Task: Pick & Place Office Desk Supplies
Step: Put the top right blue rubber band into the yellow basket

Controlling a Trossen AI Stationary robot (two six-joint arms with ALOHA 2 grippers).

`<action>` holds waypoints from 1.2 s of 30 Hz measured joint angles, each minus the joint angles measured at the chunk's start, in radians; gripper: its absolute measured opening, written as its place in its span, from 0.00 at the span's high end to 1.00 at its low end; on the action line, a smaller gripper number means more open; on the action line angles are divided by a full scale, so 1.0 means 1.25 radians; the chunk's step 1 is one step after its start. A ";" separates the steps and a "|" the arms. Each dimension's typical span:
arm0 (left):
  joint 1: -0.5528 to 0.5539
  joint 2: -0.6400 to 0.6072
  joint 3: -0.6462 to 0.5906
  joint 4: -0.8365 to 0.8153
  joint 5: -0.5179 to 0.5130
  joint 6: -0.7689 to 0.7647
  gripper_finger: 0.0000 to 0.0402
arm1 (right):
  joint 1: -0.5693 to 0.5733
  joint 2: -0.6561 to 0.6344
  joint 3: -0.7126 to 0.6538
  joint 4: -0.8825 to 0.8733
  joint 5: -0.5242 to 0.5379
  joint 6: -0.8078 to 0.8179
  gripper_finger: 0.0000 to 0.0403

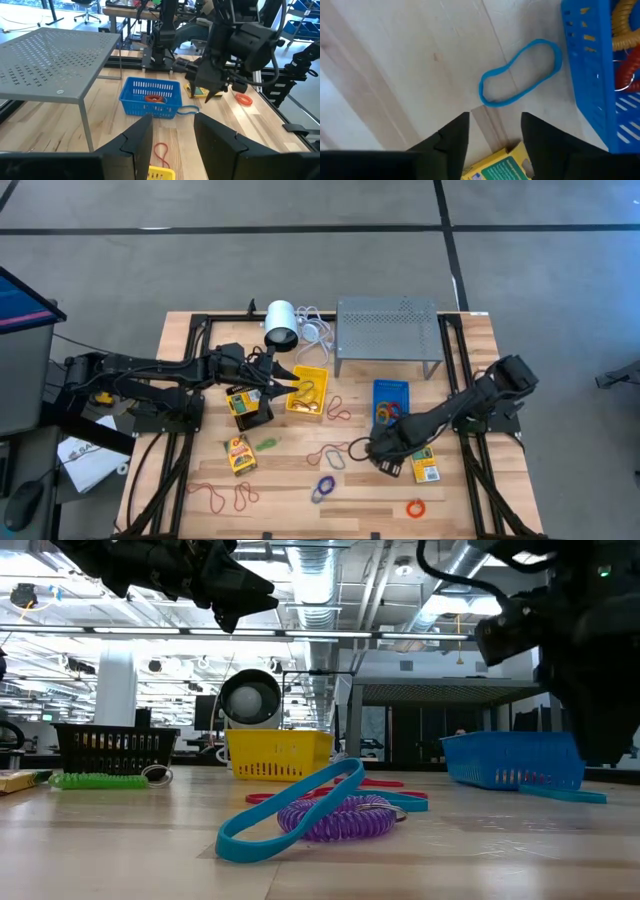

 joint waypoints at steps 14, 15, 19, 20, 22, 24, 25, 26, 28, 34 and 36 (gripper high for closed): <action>0.000 0.000 0.000 -0.002 0.000 0.000 0.65 | -0.001 0.012 0.001 0.028 0.012 0.006 0.51; 0.000 0.000 0.000 -0.002 0.000 0.000 0.65 | -0.001 0.012 0.001 0.034 0.013 0.005 0.52; 0.000 0.000 0.000 -0.002 0.000 0.000 0.65 | -0.001 0.012 0.001 0.054 0.030 -0.001 0.55; 0.000 0.000 0.000 -0.002 0.000 0.000 0.65 | -0.001 0.012 0.000 0.060 0.030 -0.004 0.55; 0.000 0.000 0.000 -0.002 0.000 0.000 0.65 | -0.001 0.011 -0.006 0.072 0.031 -0.011 0.57; 0.000 0.000 0.000 -0.003 0.000 0.000 0.65 | -0.001 0.011 -0.017 0.085 0.031 -0.012 0.57; 0.000 0.000 0.000 -0.003 0.000 0.000 0.65 | -0.001 0.012 -0.024 0.092 0.031 -0.013 0.58; 0.000 0.000 0.000 -0.003 0.000 0.000 0.65 | -0.001 0.011 -0.031 0.099 0.030 -0.013 0.58; 0.000 0.000 0.000 -0.003 0.000 0.000 0.65 | -0.001 0.011 -0.042 0.108 0.030 -0.013 0.59; 0.000 0.000 0.000 -0.003 0.000 0.000 0.65 | -0.001 0.011 -0.047 0.115 0.031 -0.022 0.59; 0.000 0.000 0.000 -0.003 0.000 0.000 0.65 | -0.001 0.011 -0.047 0.118 0.031 -0.022 0.59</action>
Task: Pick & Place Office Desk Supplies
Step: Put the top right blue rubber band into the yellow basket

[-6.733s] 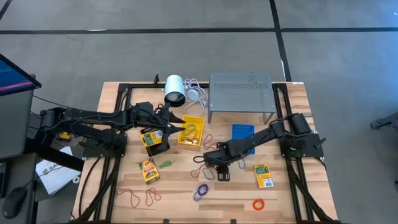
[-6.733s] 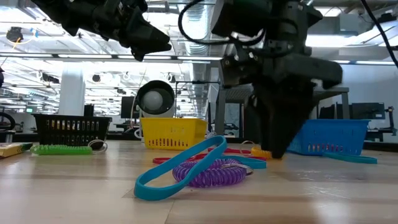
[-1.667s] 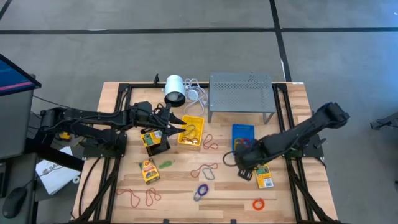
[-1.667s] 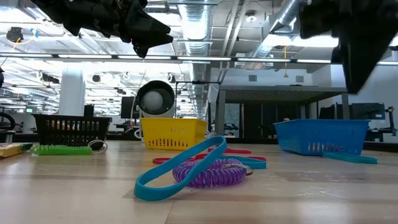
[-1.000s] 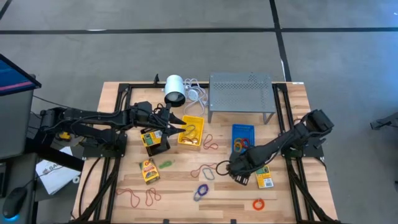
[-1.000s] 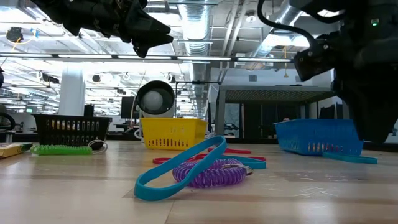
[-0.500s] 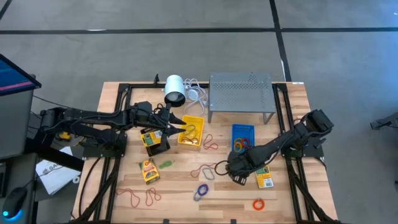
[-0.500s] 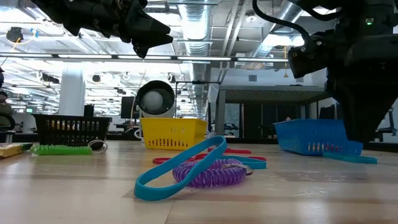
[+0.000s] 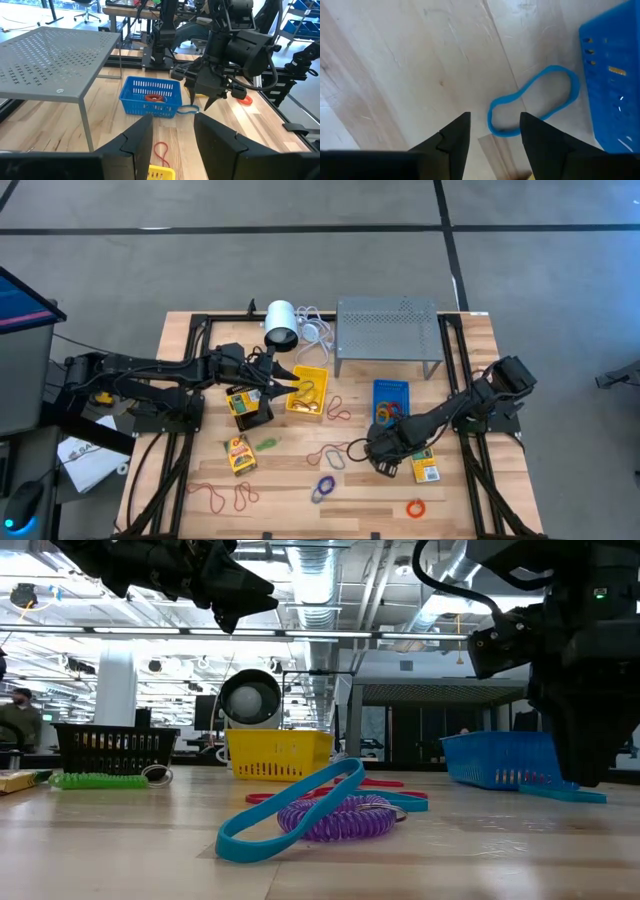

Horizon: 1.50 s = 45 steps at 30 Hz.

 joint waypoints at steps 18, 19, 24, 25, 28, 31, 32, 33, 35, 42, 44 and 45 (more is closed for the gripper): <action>0.000 0.000 0.000 -0.005 0.000 0.000 0.65 | 0.000 0.075 0.004 0.006 0.000 -0.038 0.60; 0.000 0.000 0.000 -0.005 0.000 0.000 0.65 | 0.000 0.075 0.004 0.006 -0.001 -0.041 0.60; 0.000 0.000 0.000 -0.006 0.000 0.000 0.65 | 0.000 0.074 0.003 0.011 -0.009 -0.041 0.75; 0.000 0.000 0.000 -0.006 0.000 0.000 0.65 | 0.000 0.074 0.003 0.013 -0.010 -0.041 0.81; 0.000 0.000 0.000 -0.006 0.000 0.000 0.65 | 0.001 0.074 0.004 0.017 -0.012 -0.044 0.96; 0.000 0.000 0.000 -0.006 0.000 0.000 0.65 | 0.001 0.075 0.004 0.015 -0.012 -0.035 0.98; 0.000 0.000 0.000 -0.006 0.000 0.000 0.65 | 0.001 0.073 0.004 0.014 -0.012 -0.033 0.99; 0.000 0.000 0.000 -0.006 0.000 0.000 0.65 | 0.002 0.069 0.002 0.014 -0.012 -0.034 0.99; 0.000 0.000 0.000 -0.006 0.000 0.000 0.65 | 0.006 0.063 0.006 0.010 -0.011 -0.029 0.99; 0.000 0.000 0.000 -0.003 0.000 0.000 0.65 | 0.012 0.054 0.058 -0.043 -0.009 -0.029 1.00; 0.000 0.000 0.000 -0.004 0.000 0.000 0.65 | 0.018 0.054 0.071 -0.054 -0.009 -0.029 1.00; 0.000 0.000 0.000 -0.003 0.000 0.000 0.65 | 0.023 0.054 0.080 -0.059 -0.009 -0.029 1.00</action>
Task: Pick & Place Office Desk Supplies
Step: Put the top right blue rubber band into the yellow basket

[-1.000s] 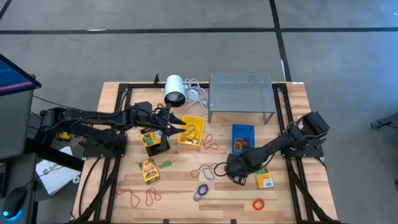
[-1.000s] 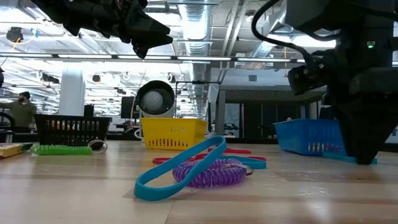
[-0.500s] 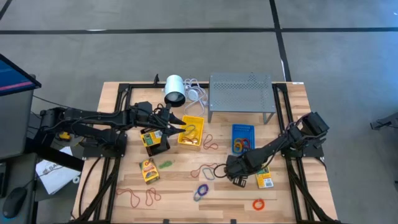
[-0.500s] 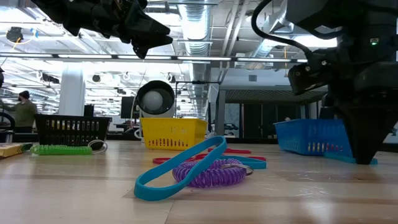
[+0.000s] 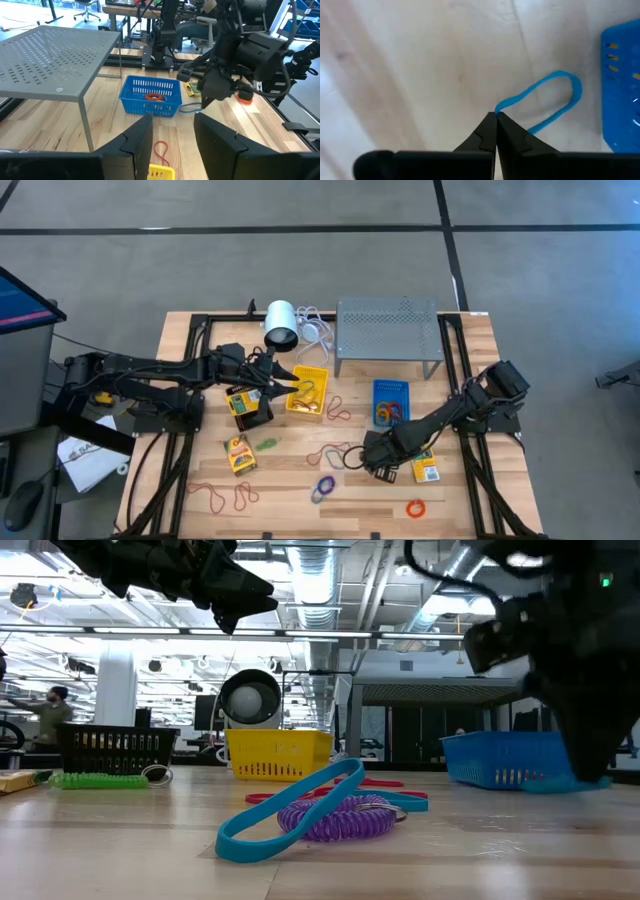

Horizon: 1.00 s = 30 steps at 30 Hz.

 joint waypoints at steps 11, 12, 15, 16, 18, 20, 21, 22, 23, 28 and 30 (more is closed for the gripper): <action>0.000 0.000 0.000 0.004 0.000 0.000 0.65 | 0.030 -0.002 0.150 -0.048 0.025 -0.026 1.00; 0.000 0.000 0.000 0.004 0.000 0.000 0.65 | 0.031 -0.002 0.167 -0.056 0.038 -0.031 1.00; 0.000 0.000 0.000 0.004 0.000 0.000 0.65 | 0.030 -0.003 0.219 -0.098 0.073 -0.050 1.00; 0.000 0.000 0.000 0.004 0.000 -0.002 0.65 | 0.030 -0.003 0.234 -0.109 0.086 -0.055 1.00; 0.000 0.000 0.000 0.004 0.000 -0.004 0.65 | 0.028 -0.003 0.260 -0.132 0.113 -0.068 1.00; 0.000 0.000 0.000 0.004 0.000 -0.005 0.65 | 0.020 -0.003 0.284 -0.153 0.137 -0.081 1.00; 0.000 0.000 0.000 0.004 0.000 -0.006 0.65 | 0.016 -0.003 0.292 -0.159 0.146 -0.089 1.00; 0.000 0.000 0.000 0.004 0.000 -0.007 0.65 | 0.011 -0.003 0.299 -0.164 0.152 -0.098 1.00; 0.000 0.000 0.000 0.006 0.000 -0.011 0.65 | 0.004 -0.003 0.304 -0.170 0.158 -0.106 1.00; 0.000 0.000 0.000 0.010 0.000 -0.021 0.65 | -0.041 -0.031 0.311 -0.176 0.187 -0.132 1.00; 0.000 0.000 0.000 0.010 0.000 -0.021 0.65 | -0.060 -0.059 0.311 -0.177 0.208 -0.129 1.00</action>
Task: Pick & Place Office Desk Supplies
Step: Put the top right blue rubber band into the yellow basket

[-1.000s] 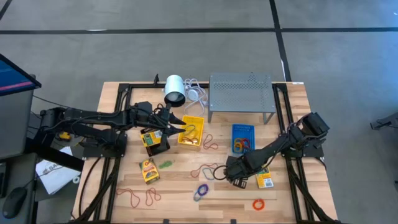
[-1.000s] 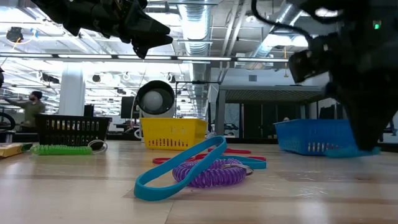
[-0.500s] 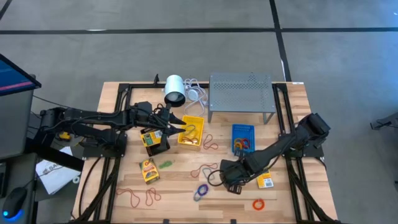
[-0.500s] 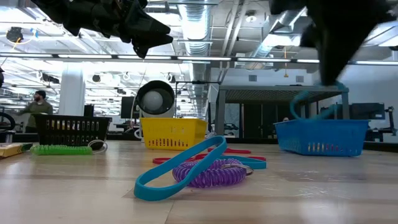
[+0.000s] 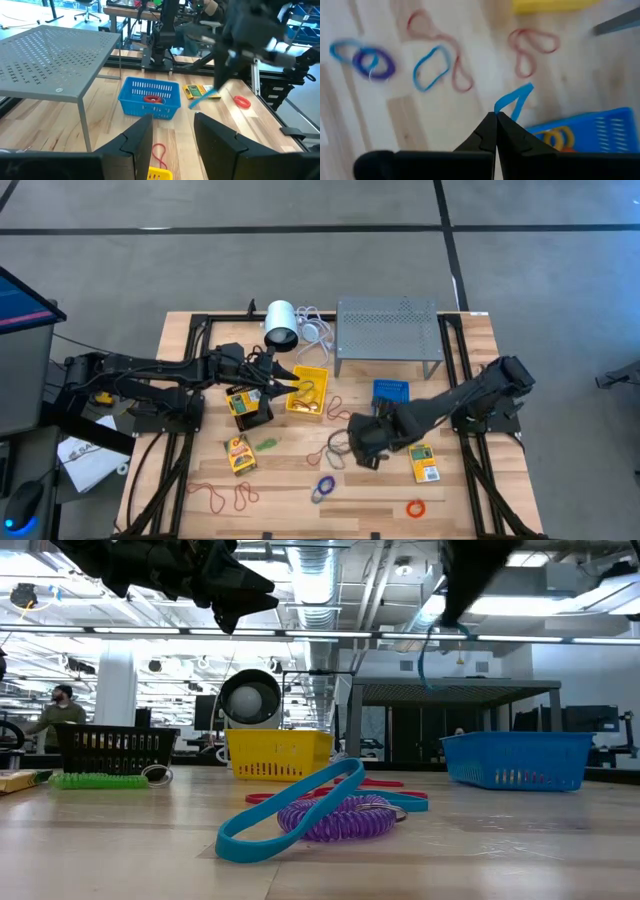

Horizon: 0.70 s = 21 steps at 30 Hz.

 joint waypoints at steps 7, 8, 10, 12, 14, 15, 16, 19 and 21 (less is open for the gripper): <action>0.000 0.000 0.000 -0.006 0.000 0.000 0.65 | -0.048 -0.198 -0.044 0.058 0.074 0.002 1.00; 0.000 0.000 0.000 -0.006 0.000 0.000 0.65 | -0.053 -0.237 -0.066 0.086 0.078 0.002 1.00; 0.000 0.000 0.000 0.005 0.000 -0.001 0.65 | -0.069 -0.316 -0.124 0.163 0.079 -0.005 1.00; 0.000 0.000 0.000 0.026 0.000 -0.003 0.65 | -0.089 -0.391 -0.194 0.266 0.062 -0.027 1.00; -0.001 0.000 0.000 0.039 0.000 -0.007 0.65 | -0.111 -0.452 -0.271 0.393 0.022 -0.060 1.00; -0.001 0.000 0.000 0.042 0.000 -0.013 0.65 | -0.125 -0.478 -0.308 0.455 -0.004 -0.075 1.00; -0.001 0.000 0.000 0.045 0.000 -0.019 0.65 | -0.138 -0.500 -0.343 0.512 -0.022 -0.085 1.00; -0.001 0.011 0.001 0.066 0.000 -0.027 0.65 | -0.180 -0.538 -0.430 0.645 -0.077 -0.123 1.00; -0.001 0.020 0.000 0.082 0.000 -0.033 0.65 | -0.211 -0.541 -0.470 0.721 -0.110 -0.148 1.00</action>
